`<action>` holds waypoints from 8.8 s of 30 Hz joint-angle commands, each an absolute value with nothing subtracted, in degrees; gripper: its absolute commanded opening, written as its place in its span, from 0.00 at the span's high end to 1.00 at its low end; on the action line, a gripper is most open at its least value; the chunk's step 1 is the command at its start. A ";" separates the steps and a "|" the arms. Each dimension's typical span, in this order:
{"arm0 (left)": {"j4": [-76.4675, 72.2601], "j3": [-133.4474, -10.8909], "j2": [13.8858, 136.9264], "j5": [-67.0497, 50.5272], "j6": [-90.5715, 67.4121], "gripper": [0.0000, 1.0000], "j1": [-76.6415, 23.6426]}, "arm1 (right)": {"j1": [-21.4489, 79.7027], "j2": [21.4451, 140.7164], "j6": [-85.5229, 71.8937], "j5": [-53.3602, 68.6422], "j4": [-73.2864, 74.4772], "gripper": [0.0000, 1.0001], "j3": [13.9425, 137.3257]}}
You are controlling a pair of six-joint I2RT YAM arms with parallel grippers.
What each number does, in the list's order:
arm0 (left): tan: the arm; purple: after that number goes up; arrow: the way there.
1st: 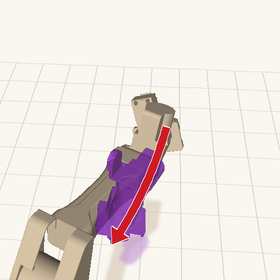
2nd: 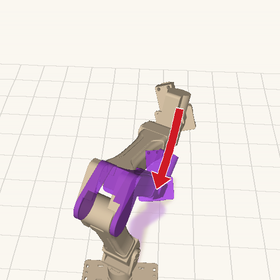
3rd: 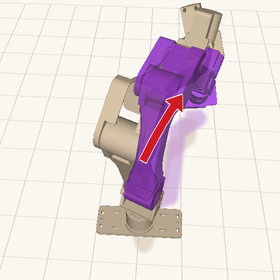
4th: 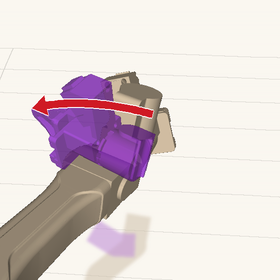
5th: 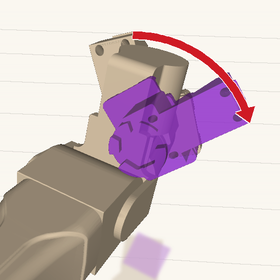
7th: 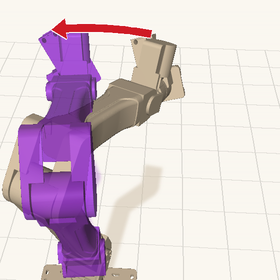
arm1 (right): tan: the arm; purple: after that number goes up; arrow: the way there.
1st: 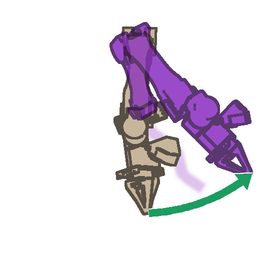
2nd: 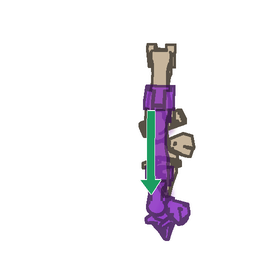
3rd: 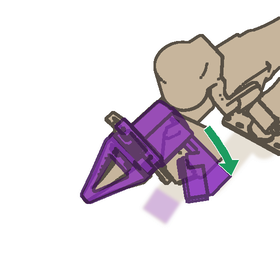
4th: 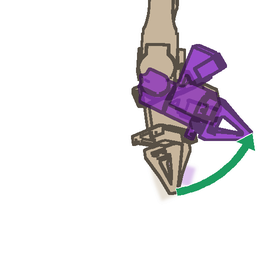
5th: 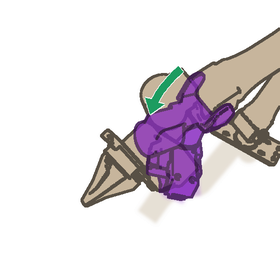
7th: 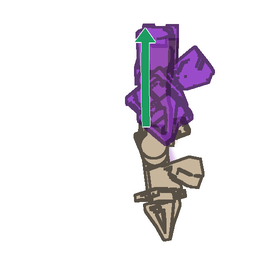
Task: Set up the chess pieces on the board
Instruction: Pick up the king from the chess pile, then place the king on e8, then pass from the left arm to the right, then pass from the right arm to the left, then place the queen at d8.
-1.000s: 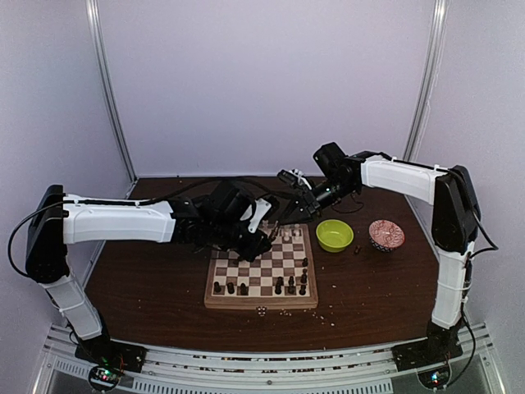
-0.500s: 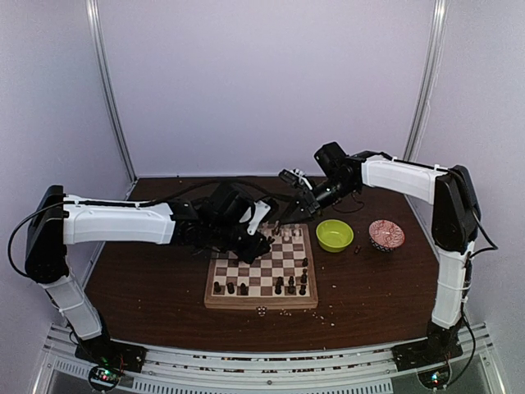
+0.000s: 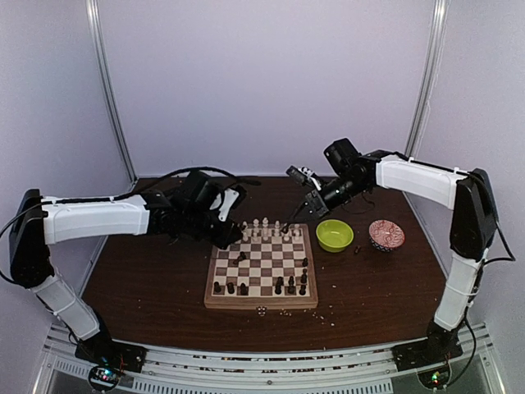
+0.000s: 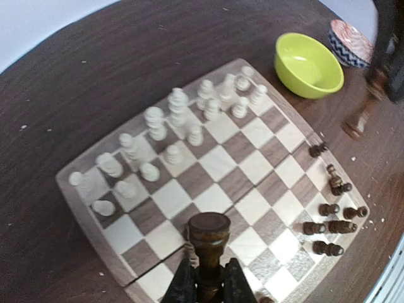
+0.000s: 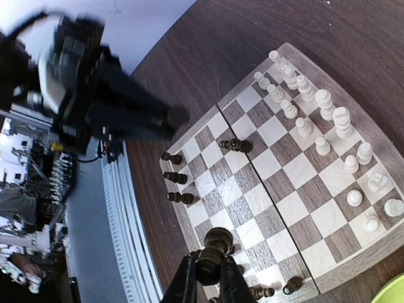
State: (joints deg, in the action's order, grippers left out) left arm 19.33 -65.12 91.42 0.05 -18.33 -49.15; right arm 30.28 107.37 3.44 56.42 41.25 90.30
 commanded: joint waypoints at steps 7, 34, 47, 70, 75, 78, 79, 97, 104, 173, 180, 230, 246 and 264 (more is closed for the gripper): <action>15.27 -63.93 85.62 0.99 -19.07 0.98 -41.62 | 43.98 100.83 16.08 38.03 38.75 0.87 84.02; 12.79 -58.92 79.78 2.07 -20.04 0.98 -41.05 | 57.10 112.15 23.73 23.03 36.66 0.87 88.51; 11.74 -57.06 78.67 2.02 -20.48 0.98 -41.05 | 58.85 114.48 24.74 22.88 38.05 0.87 89.55; 10.81 -55.98 79.18 0.93 -21.04 0.98 -41.05 | 58.93 115.46 24.65 22.21 38.47 0.77 90.20; 11.28 -56.68 79.76 0.43 -20.62 0.98 -41.05 | 58.94 114.43 24.87 22.10 39.17 0.72 90.64; 13.35 -58.71 80.99 -1.32 -19.54 0.97 -41.06 | 58.73 112.79 25.41 21.45 41.23 0.69 91.44; 14.57 -59.72 81.70 -2.36 -18.88 0.97 -41.05 | 58.40 111.61 26.00 20.92 41.83 0.69 91.54; 35.17 -81.73 99.87 -32.92 -10.86 0.93 -41.05 | 53.63 98.08 53.85 4.81 39.88 0.49 91.77; 38.17 -83.99 102.22 -39.11 -10.69 0.92 -41.13 | 55.48 102.61 59.69 3.15 40.21 0.49 94.31; -9.45 -64.32 84.85 -21.80 -13.17 0.62 -49.48 | 40.86 100.58 18.81 54.76 36.12 0.86 89.45; -7.72 -66.13 86.27 -24.34 -12.57 0.76 -49.48 | 40.85 100.90 19.30 54.46 36.47 0.86 89.58; 25.72 -74.57 104.44 -9.90 13.89 0.87 -61.01 | 23.94 92.03 28.83 56.33 45.15 0.57 76.22; 24.70 -73.75 107.48 -7.66 13.58 0.85 -61.00 | 23.96 93.12 29.09 56.93 45.85 0.56 76.90; 25.52 -74.89 98.54 -4.79 10.29 0.64 -60.24 | 23.86 93.56 30.12 57.74 47.21 0.56 77.40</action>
